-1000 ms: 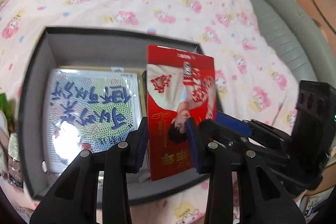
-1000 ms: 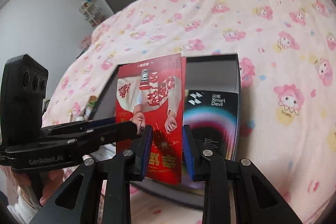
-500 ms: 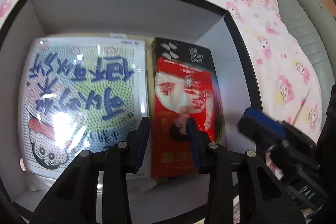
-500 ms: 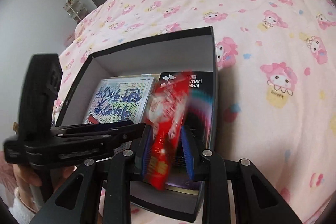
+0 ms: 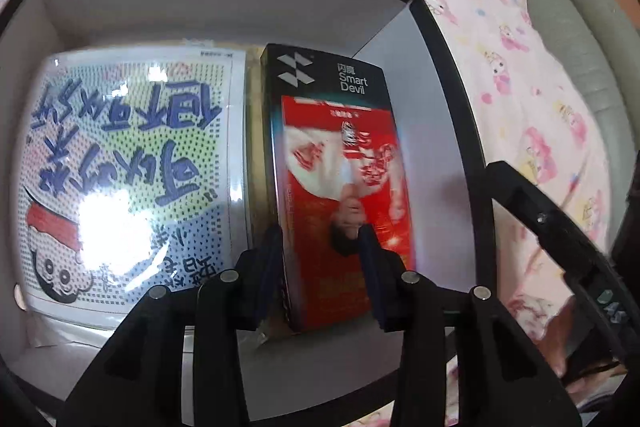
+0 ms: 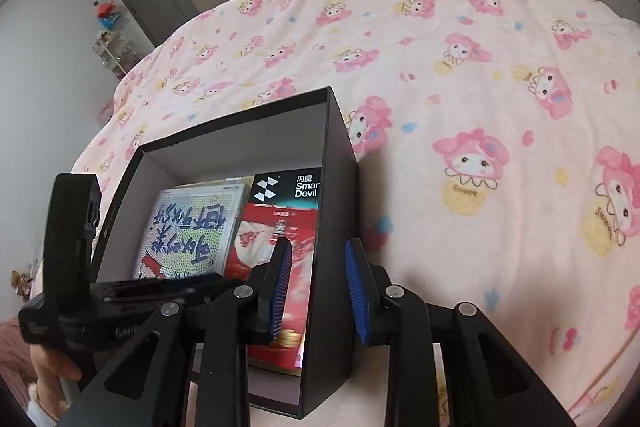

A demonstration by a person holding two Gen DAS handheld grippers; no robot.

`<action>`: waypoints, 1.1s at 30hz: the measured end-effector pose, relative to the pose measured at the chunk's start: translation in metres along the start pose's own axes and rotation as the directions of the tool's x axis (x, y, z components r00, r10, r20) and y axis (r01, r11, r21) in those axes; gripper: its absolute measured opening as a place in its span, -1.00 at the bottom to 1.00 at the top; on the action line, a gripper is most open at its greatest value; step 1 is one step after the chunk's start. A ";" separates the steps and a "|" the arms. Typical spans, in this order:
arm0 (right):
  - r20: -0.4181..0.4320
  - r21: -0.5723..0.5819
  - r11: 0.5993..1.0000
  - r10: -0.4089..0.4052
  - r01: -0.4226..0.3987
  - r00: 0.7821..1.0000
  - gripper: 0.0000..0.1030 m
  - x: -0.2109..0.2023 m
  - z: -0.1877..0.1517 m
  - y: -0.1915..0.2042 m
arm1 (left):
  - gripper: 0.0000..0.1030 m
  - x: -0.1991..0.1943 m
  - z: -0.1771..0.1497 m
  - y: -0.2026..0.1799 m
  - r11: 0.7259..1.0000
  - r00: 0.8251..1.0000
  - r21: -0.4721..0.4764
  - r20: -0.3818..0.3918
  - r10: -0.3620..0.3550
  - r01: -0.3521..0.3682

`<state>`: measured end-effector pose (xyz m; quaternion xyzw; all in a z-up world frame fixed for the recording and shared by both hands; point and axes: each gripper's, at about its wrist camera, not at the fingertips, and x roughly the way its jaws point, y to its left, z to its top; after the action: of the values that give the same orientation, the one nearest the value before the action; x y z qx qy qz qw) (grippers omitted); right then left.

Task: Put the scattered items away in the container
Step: 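Lower the red packet into the black box beside the Smart Devil box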

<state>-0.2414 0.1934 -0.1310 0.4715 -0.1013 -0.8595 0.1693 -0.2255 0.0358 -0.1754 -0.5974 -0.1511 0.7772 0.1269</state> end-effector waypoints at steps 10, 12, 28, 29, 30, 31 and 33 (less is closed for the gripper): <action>-0.016 0.011 1.000 0.017 -0.017 1.000 -0.52 0.003 -0.003 -0.002 | -0.26 0.001 -0.008 0.005 0.991 0.993 -0.064 -0.009 -0.118 0.117; -0.017 0.005 1.000 0.016 -0.016 1.000 -0.52 0.004 -0.003 -0.002 | -0.26 0.005 -0.010 0.002 0.989 0.991 -0.058 -0.016 -0.135 0.134; -0.005 -0.075 0.993 -0.087 0.086 0.996 -0.52 0.032 0.064 0.021 | -0.33 -0.005 0.063 0.009 0.999 0.998 -0.036 0.057 -0.020 0.022; -0.019 -0.064 0.995 -0.073 0.072 0.997 -0.52 0.039 0.060 0.017 | -0.33 -0.004 0.066 0.008 0.999 0.997 -0.021 0.072 -0.024 0.026; -0.030 -0.055 0.996 -0.073 0.071 0.997 -0.52 0.042 0.056 0.015 | -0.33 0.000 0.067 0.010 1.000 0.997 -0.011 0.081 -0.020 0.021; -0.043 -0.052 0.995 -0.084 0.081 0.996 -0.51 0.048 0.052 0.012 | -0.33 0.004 0.070 0.014 1.000 0.996 -0.007 0.084 -0.013 0.013; -0.033 -0.071 0.991 -0.116 0.114 0.993 -0.51 0.050 0.046 0.010 | -0.35 0.017 0.076 0.013 1.000 0.998 -0.011 0.059 0.001 0.000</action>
<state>-0.3034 0.1652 -0.1413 0.4862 -0.0414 -0.8620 0.1375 -0.3034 0.0239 -0.1778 -0.5750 -0.1588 0.7937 0.1188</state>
